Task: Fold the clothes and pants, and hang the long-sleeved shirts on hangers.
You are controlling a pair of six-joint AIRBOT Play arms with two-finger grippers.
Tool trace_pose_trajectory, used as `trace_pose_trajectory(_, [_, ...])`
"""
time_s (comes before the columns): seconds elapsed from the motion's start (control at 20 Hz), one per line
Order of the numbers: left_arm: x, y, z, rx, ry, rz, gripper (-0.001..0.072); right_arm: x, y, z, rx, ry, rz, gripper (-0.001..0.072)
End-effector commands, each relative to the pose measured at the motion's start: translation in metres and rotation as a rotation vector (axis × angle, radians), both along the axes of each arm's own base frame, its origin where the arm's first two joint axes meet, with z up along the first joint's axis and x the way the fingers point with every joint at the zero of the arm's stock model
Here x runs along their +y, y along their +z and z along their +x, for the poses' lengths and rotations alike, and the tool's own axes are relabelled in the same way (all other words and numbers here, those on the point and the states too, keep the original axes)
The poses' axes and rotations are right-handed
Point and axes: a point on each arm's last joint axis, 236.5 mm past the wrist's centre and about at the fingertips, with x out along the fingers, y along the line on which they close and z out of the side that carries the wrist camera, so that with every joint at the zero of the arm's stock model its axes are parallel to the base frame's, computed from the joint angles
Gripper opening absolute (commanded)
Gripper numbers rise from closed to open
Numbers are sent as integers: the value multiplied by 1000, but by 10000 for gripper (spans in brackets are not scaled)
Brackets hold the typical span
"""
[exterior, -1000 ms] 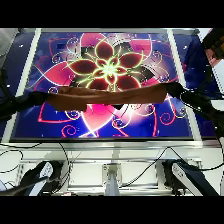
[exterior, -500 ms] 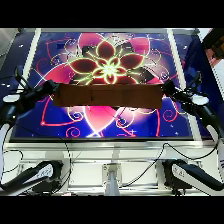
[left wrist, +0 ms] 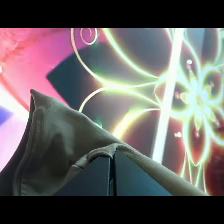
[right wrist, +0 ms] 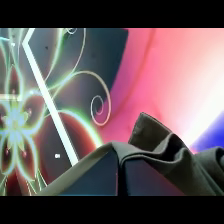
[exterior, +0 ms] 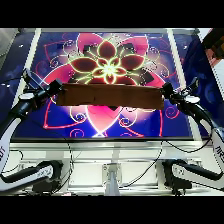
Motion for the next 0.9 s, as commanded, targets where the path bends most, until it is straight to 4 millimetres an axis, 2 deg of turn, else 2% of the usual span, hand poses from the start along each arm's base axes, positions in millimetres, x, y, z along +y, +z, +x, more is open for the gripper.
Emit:
trace_pose_trajectory(0.0, [-1, -8, 6, 5, 19, 35, 15, 0, -3, 14, 2, 30, -36, 10])
trace_pose_trajectory(0.15, [-7, -16, 6, 20, 11, 38, 15, 13, 0, 34, -9, 123, -100, 10])
trace_pose_trajectory(0.25, [-10, -21, 5, 28, 6, 40, 15, 24, -7, 45, -1, 155, -101, 9])
trace_pose_trajectory(0.45, [-10, -26, 5, 40, 5, 41, 19, 34, -31, 47, 46, 186, -90, 10])
trace_pose_trajectory(0.5, [-10, -27, 5, 42, 5, 40, 54, 36, -33, 45, 55, 200, -91, 12])
trace_pose_trajectory(0.55, [-10, -27, 5, 42, 5, 40, 258, 37, -34, 44, 59, 214, -100, 66])
trace_pose_trajectory(0.6, [-10, -27, 5, 42, 5, 41, 495, 39, -35, 43, 63, 221, -98, 253])
trace_pose_trajectory(0.65, [-10, -27, 5, 41, 5, 41, 651, 41, -35, 41, 69, 231, -91, 455])
trace_pose_trajectory(0.7, [-10, -26, 5, 40, 6, 41, 659, 43, -36, 39, 74, 245, -90, 502])
trace_pose_trajectory(0.85, [-2, -14, 6, 15, 12, 53, 659, 50, -33, 31, 87, 315, -115, 501])
